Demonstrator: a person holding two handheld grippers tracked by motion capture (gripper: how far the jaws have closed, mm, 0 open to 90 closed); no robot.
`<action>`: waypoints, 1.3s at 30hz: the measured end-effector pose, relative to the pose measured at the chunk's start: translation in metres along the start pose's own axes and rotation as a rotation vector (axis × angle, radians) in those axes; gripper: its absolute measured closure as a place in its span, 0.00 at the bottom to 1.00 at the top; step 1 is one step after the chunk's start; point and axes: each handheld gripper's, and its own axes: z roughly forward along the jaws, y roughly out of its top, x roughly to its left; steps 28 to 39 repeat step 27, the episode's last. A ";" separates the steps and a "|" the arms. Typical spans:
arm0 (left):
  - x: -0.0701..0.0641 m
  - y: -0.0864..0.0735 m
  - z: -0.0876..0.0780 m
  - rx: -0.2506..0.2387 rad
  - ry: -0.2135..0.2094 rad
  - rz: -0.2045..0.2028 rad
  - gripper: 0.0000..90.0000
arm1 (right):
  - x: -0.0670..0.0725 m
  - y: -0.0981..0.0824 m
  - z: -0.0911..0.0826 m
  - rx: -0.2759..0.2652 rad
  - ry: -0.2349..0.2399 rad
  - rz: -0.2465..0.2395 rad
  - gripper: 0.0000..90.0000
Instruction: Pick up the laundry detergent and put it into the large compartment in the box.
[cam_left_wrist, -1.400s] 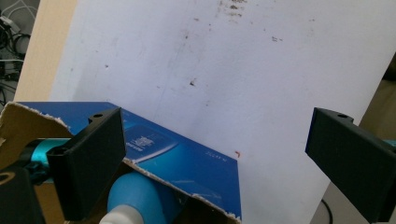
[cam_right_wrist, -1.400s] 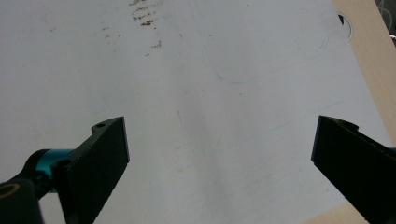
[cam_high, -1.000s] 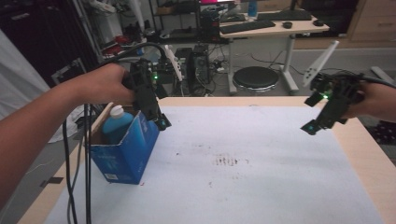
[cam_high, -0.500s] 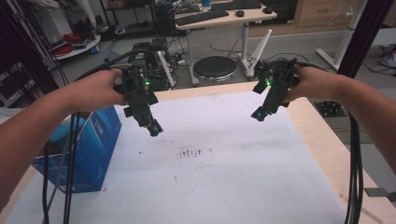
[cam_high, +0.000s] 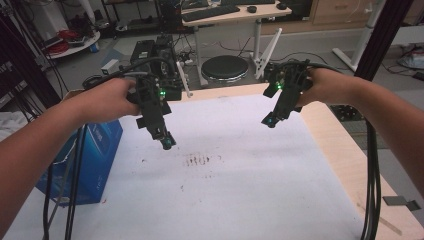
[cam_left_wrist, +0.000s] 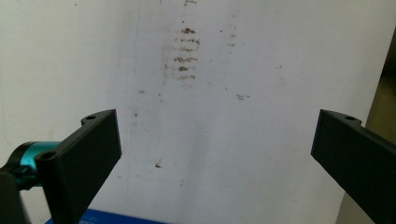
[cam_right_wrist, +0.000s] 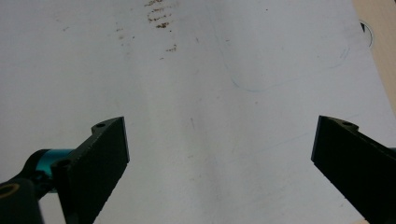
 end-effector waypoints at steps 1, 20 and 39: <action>0.000 0.000 0.000 -0.001 -0.003 0.001 0.02 | 0.000 0.000 0.000 0.002 0.000 0.002 0.03; 0.000 -0.003 0.000 0.004 -0.004 0.002 0.02 | 0.001 0.001 0.002 0.005 0.004 -0.002 0.04; 0.000 -0.003 -0.001 0.001 -0.004 0.002 0.02 | 0.003 0.001 0.001 0.007 0.002 -0.003 0.04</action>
